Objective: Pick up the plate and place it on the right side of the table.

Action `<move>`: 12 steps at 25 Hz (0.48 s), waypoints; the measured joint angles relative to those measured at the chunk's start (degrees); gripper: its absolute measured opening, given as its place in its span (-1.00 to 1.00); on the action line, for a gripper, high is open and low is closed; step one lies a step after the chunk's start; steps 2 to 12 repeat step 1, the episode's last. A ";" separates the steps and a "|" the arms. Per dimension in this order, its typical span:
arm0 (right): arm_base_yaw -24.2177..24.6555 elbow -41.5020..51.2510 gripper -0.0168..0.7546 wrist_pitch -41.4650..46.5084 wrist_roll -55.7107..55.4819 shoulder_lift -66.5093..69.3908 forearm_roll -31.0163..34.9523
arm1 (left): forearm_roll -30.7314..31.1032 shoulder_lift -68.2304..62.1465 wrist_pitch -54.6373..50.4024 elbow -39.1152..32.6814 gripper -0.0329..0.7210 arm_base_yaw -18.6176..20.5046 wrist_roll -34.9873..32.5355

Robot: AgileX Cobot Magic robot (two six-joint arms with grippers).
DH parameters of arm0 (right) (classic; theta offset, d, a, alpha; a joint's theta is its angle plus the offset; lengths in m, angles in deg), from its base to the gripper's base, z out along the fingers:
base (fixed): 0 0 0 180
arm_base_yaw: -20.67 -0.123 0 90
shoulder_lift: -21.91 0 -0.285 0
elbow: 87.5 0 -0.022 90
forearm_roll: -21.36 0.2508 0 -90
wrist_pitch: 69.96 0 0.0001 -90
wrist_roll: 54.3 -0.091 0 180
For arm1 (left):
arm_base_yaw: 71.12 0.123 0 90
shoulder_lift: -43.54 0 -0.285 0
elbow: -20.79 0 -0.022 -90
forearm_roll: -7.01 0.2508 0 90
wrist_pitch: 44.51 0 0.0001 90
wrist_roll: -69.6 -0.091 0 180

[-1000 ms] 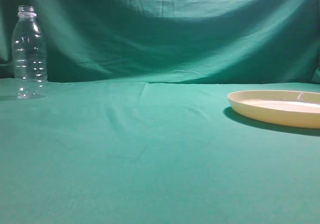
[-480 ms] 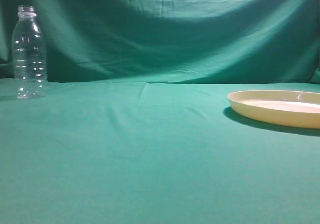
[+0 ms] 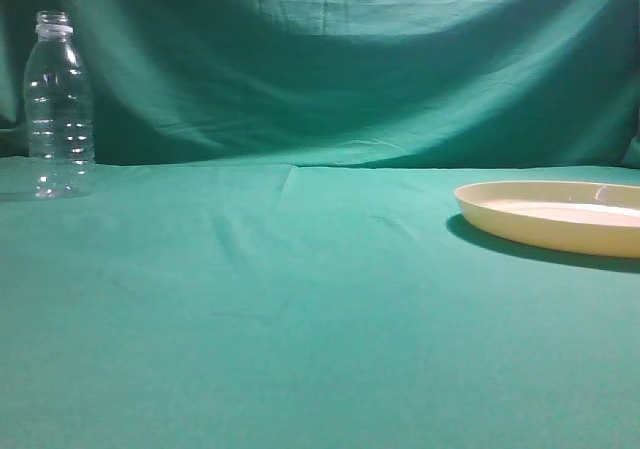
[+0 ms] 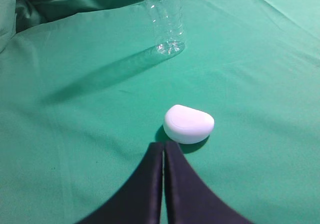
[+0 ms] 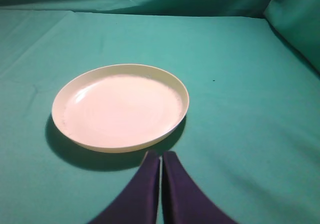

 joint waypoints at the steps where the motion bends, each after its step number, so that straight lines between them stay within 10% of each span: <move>1: 0.00 0.00 -0.96 0.00 0.00 0.00 0.00 | 0.00 0.00 0.00 0.00 -0.91 0.00 0.00; 12: 0.00 0.00 -0.96 0.00 0.00 0.00 0.00 | 0.00 0.00 0.00 0.00 -0.91 0.00 0.00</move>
